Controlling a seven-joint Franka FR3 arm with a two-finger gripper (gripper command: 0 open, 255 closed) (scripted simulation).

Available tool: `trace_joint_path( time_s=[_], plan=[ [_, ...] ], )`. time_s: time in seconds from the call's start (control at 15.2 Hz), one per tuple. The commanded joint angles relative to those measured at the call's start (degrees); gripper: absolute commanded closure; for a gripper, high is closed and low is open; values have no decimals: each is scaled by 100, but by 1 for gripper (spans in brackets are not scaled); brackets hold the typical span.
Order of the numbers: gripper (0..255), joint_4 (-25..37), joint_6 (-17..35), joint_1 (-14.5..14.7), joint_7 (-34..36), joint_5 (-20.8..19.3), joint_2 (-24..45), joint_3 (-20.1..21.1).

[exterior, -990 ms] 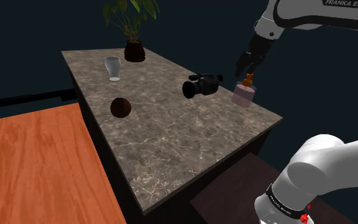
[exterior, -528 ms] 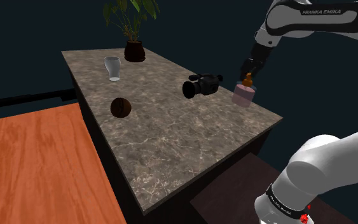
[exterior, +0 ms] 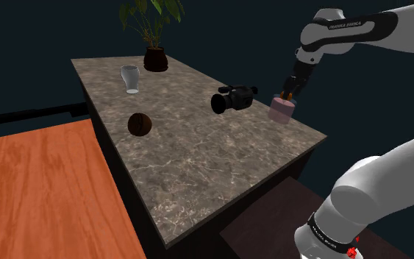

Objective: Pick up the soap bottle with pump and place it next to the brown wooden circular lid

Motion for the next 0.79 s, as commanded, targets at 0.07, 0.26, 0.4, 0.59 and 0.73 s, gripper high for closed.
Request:
trace_joint_path(
  time_s=[0.07,0.26,0.4,0.59,0.73],
  plan=[
    [0,343,123,-12,-444,108,614,-356],
    [0,704,216,-52,-905,299,1240,-679],
    [0,724,309,-74,-1014,359,1397,-743],
    [0,543,539,-79,-1035,384,1454,-762],
    [0,429,693,-81,-1052,406,1500,-777]
  ],
)
